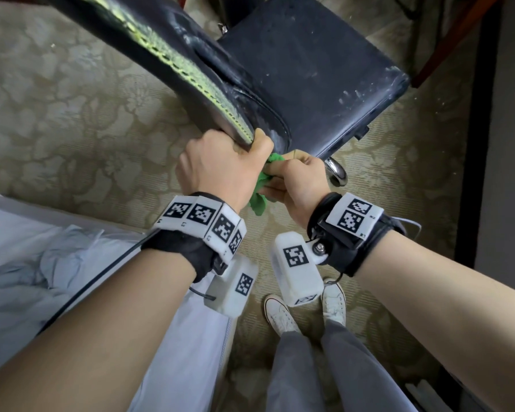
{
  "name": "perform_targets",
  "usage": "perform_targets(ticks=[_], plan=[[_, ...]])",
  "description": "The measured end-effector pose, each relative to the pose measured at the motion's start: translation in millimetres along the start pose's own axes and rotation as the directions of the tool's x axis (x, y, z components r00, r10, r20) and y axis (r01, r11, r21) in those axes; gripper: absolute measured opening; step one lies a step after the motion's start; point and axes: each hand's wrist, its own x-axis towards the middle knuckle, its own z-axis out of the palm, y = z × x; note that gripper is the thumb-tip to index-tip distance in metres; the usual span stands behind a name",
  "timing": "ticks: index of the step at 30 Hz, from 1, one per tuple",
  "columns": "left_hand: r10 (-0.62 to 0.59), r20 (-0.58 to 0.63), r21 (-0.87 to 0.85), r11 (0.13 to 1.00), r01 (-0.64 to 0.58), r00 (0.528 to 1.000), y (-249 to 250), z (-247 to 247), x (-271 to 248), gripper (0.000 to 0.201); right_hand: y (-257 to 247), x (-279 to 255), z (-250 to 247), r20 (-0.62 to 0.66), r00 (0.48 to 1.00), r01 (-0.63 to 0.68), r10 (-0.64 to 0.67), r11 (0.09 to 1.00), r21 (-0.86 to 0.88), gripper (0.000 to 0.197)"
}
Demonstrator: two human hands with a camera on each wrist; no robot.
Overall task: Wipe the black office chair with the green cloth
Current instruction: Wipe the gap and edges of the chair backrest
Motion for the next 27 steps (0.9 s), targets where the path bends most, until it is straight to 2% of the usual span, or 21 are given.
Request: perform_targets(ticks=[7, 12, 16, 23, 27], plan=[[-0.007, 0.002, 0.010, 1.000, 0.007, 1.000, 1, -1, -2, 0.066, 11, 9, 1, -0.103, 0.994, -0.031, 0.025, 0.998, -0.057, 0.025], [0.053, 0.048, 0.085, 0.995, -0.057, 0.997, 0, -18, -4, 0.071, 8, 9, -5, -0.065, 0.997, -0.039, 0.034, 0.996, -0.075, 0.024], [0.081, -0.044, 0.023, 0.997, -0.080, 0.996, 3, -30, -7, 0.071, 5, 4, -3, -0.074, 0.997, -0.032, 0.026, 0.995, -0.095, 0.024], [0.056, -0.060, -0.018, 0.998, -0.057, 0.997, 6, -16, -7, 0.061, -5, -10, 1, 0.019, 0.999, 0.032, -0.032, 0.999, 0.017, 0.029], [0.059, -0.047, -0.023, 0.998, -0.060, 0.997, 6, -18, -9, 0.062, -1, -9, 3, -0.023, 0.999, 0.030, -0.031, 0.998, -0.046, 0.025]])
